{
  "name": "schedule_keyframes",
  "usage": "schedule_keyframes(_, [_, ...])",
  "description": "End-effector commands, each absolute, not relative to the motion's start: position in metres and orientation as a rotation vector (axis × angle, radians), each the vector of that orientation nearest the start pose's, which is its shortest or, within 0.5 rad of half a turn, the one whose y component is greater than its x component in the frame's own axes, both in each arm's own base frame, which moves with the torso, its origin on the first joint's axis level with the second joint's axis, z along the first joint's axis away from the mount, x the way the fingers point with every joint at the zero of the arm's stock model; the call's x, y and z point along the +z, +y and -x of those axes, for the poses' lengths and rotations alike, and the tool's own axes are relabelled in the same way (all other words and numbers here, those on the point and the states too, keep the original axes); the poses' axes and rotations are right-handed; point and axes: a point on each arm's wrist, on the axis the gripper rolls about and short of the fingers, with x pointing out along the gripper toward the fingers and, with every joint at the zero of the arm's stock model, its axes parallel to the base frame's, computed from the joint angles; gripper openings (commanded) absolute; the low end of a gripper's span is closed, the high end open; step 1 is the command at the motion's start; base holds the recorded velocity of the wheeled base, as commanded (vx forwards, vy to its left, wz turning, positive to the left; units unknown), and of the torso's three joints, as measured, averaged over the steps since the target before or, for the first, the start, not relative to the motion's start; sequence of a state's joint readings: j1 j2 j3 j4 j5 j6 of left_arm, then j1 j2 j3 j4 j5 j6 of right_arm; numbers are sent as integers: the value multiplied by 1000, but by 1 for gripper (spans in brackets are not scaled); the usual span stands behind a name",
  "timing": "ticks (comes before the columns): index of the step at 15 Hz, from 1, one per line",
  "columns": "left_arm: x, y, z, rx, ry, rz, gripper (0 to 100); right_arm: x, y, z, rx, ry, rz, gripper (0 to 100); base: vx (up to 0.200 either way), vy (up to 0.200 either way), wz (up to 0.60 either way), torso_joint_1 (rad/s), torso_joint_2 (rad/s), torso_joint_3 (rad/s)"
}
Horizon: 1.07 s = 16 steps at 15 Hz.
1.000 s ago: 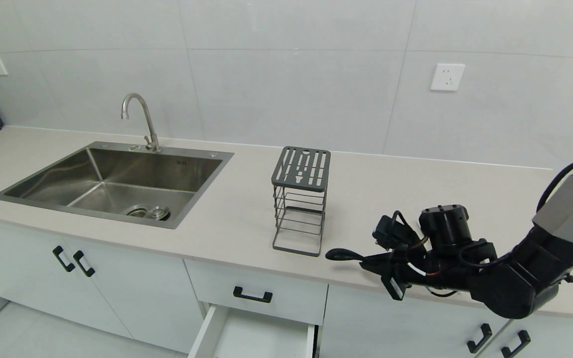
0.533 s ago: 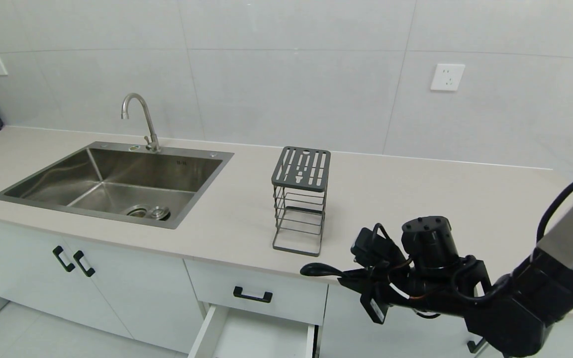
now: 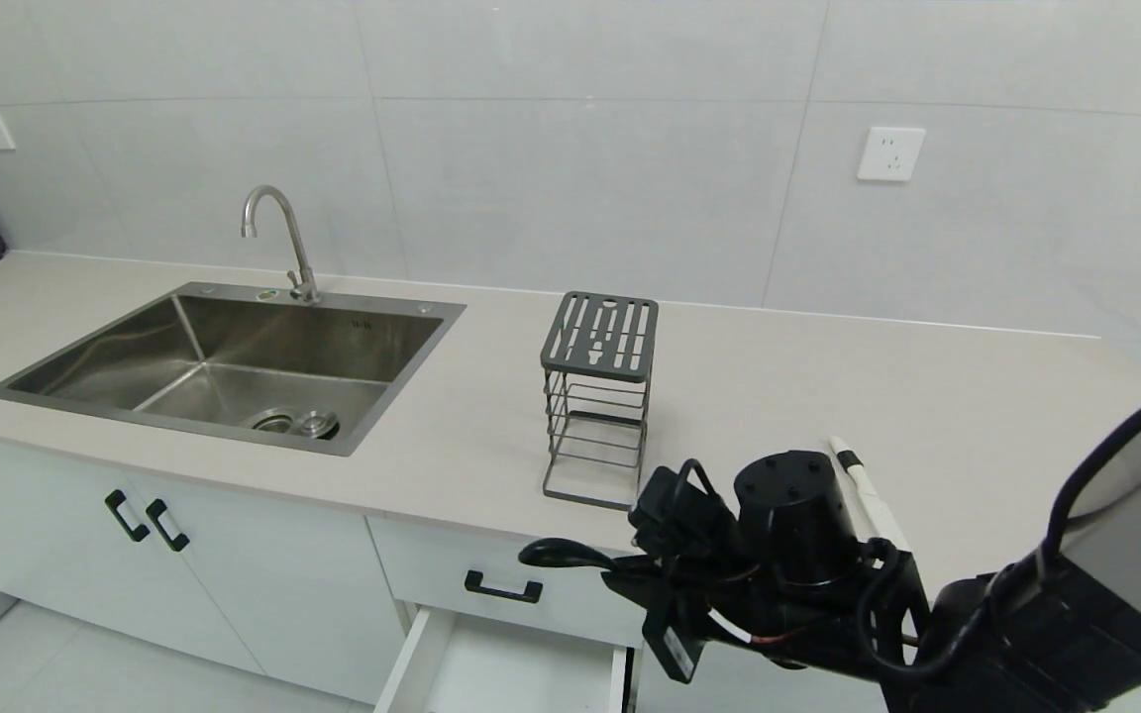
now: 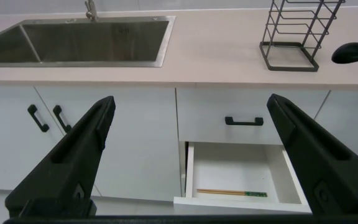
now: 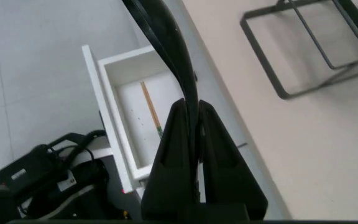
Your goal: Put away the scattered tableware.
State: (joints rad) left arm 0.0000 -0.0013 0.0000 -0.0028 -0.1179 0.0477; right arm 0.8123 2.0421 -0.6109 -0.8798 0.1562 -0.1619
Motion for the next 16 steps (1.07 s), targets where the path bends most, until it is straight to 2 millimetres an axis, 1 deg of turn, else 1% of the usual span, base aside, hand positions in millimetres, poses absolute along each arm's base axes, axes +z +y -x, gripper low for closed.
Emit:
schedule_keyframes(1, [76, -3, 23, -118, -6, -48, 100, 52, 253, -213, 1024, 442, 337, 0, 0, 0, 0, 0, 0, 0])
schedule_keyframes(3, [76, -3, 23, -118, -6, -48, 100, 56, 279, -217, 1063, 380, 333, 0, 0, 0, 0, 0, 0, 0])
schedule_keyframes(4, [76, -3, 23, -118, -6, -48, 100, 55, 290, -213, 1092, 368, 337, 0, 0, 0, 0, 0, 0, 0])
schedule_keyframes(6, [76, -3, 23, -118, -6, -48, 100, 49, 299, -213, 1126, 363, 362, 0, 0, 0, 0, 0, 0, 0])
schedule_keyframes(7, [76, -3, 23, -118, -6, -48, 100, 41, 307, -219, 1135, 326, 434, 0, 0, 0, 0, 0, 0, 0])
schedule_keyframes(8, [76, -3, 23, -118, -6, -48, 100, 38, 312, -223, 1141, 292, 466, 0, 0, 0, 0, 0, 0, 0])
schedule_keyframes(10, [76, -3, 23, -118, -6, -48, 100, 35, 320, -230, 1143, 267, 483, 0, 0, 0, 0, 0, 0, 0])
schedule_keyframes(13, [76, -3, 23, -118, -6, -48, 100, 16, 323, -231, 1152, 315, 497, 0, 0, 0, 0, 0, 0, 0])
schedule_keyframes(16, [76, -3, 23, -118, -6, -48, 100, 7, 325, -232, 1152, 336, 507, 0, 0, 0, 0, -144, 269, 137])
